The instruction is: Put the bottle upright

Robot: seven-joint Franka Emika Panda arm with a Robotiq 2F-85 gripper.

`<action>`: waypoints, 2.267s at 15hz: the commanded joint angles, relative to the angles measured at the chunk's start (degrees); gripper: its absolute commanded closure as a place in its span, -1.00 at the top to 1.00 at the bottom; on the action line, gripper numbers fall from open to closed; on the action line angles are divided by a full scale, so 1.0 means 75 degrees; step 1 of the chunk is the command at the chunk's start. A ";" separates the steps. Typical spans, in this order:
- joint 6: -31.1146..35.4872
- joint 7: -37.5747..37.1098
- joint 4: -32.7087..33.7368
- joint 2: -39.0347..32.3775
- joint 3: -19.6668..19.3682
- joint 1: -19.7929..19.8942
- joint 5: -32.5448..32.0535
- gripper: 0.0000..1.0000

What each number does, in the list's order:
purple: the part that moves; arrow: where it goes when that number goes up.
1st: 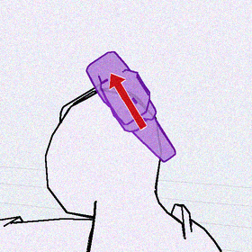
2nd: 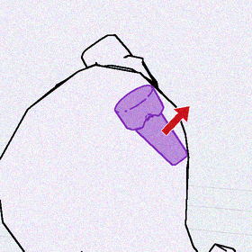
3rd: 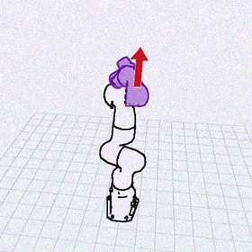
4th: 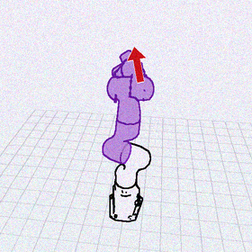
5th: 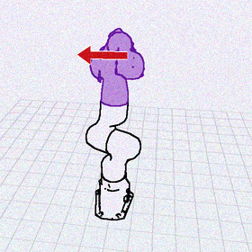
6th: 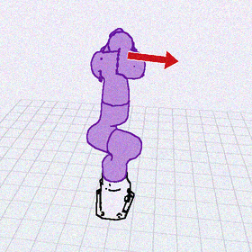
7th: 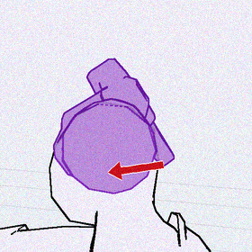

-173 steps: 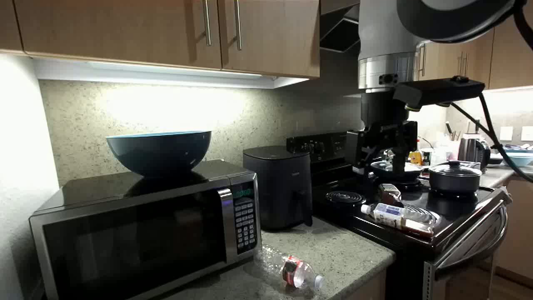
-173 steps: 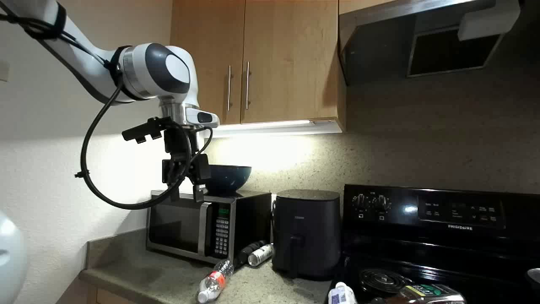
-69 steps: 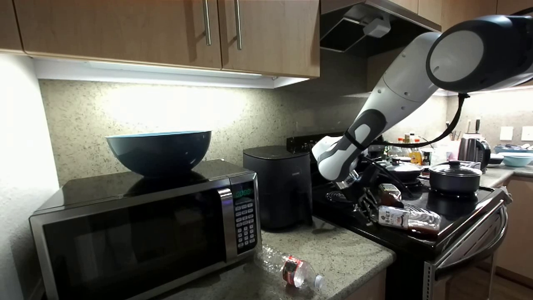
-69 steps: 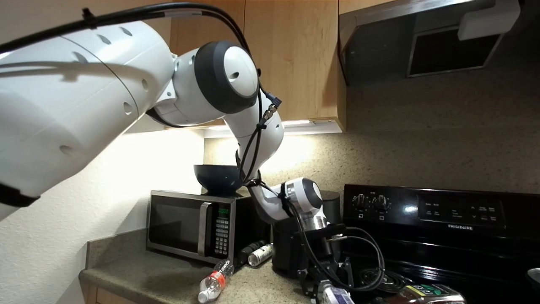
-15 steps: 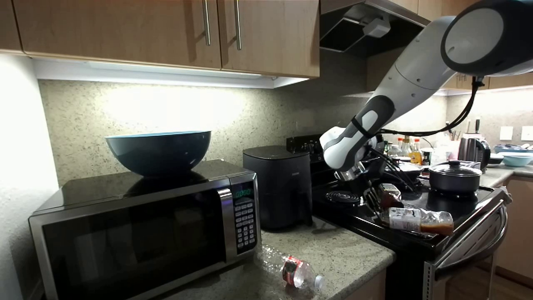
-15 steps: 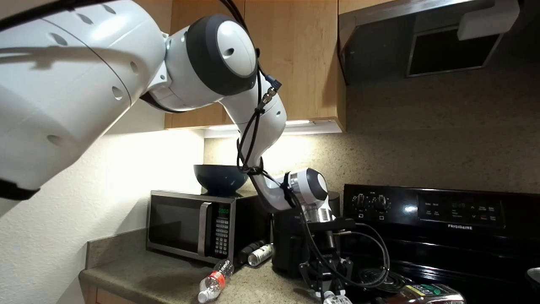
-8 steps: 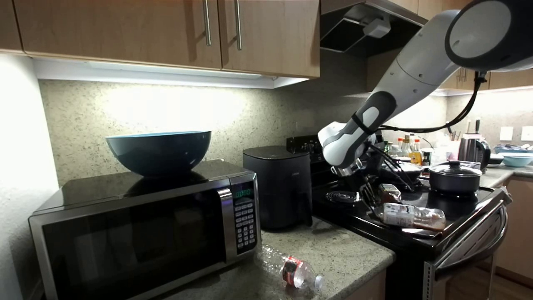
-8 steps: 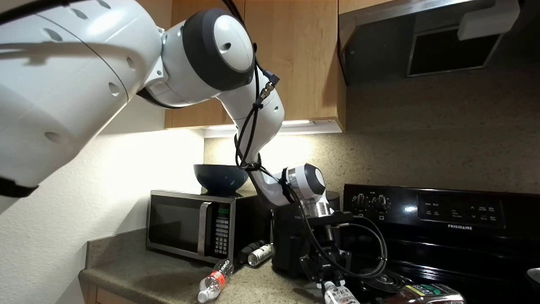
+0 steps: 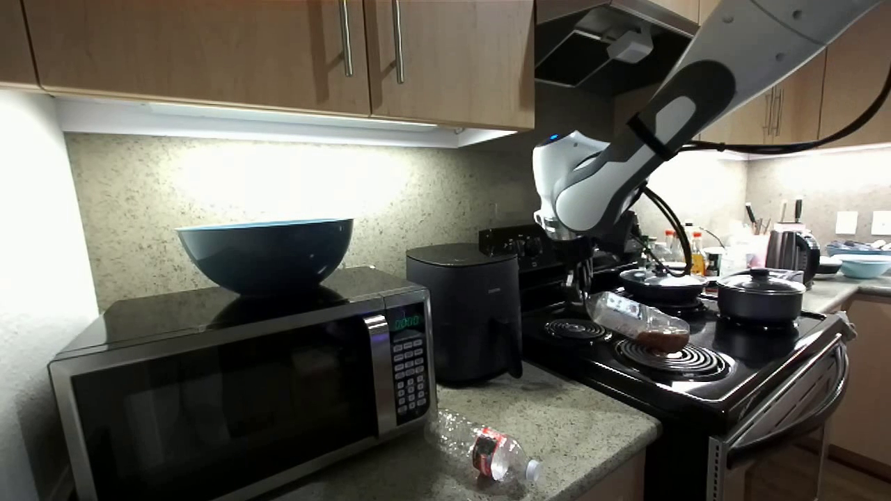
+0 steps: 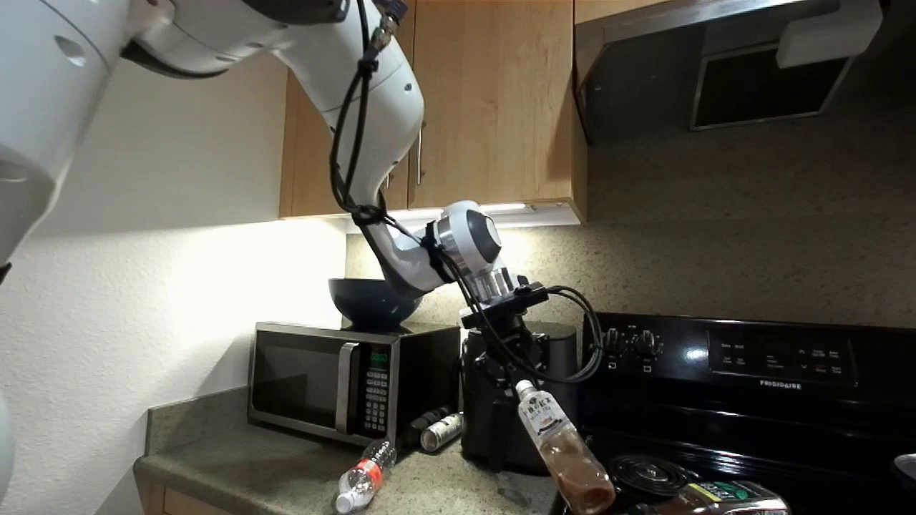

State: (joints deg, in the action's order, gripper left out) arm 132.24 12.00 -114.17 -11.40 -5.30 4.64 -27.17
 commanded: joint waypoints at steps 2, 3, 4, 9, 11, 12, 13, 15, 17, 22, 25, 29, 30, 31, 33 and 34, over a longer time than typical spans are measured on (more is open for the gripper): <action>0.0521 -0.0114 -0.0518 0.0494 -0.0005 -0.0032 0.0026 -0.27; 0.0489 -0.0115 -0.0515 0.0510 -0.0003 -0.0034 0.0026 -0.27; 0.0489 -0.0114 -0.0490 0.0467 -0.0006 -0.0035 0.0026 -0.27; 0.1648 0.1404 -0.0605 0.0276 0.0147 0.0102 0.0376 -0.77; 0.2191 0.2100 -0.0675 0.0225 0.0189 0.0146 0.0448 -0.77; 0.2480 0.2498 -0.0731 0.0212 0.0225 0.0197 0.0568 -0.77; 0.2839 0.2988 -0.0803 0.0176 0.0298 0.0301 0.0874 -0.77; 0.3436 0.4061 -0.0993 0.0107 0.0602 0.0533 0.1861 -0.77; 0.3006 0.3549 -0.0785 0.0019 0.0413 0.0311 0.1716 -0.77; 0.3937 0.5519 -0.1250 0.0171 0.1145 0.0799 0.3385 -0.77; 0.4613 0.7102 -0.1545 0.0301 0.2158 0.1334 0.4688 -0.77; 0.4126 0.9191 -0.0726 -0.0456 0.4641 0.3107 0.7262 -0.77; 0.3916 0.9686 -0.0606 -0.0564 0.5248 0.3635 0.7874 -0.77; 0.3682 1.0202 -0.0494 -0.0713 0.5863 0.4261 0.8464 -0.77; 0.3047 1.1210 -0.0312 -0.1018 0.6661 0.5266 0.9485 -0.77; 0.2613 1.1739 -0.0327 -0.1081 0.6751 0.5596 1.0009 -0.77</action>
State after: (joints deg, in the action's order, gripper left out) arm 158.01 88.85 -118.72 -16.47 39.64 37.72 38.71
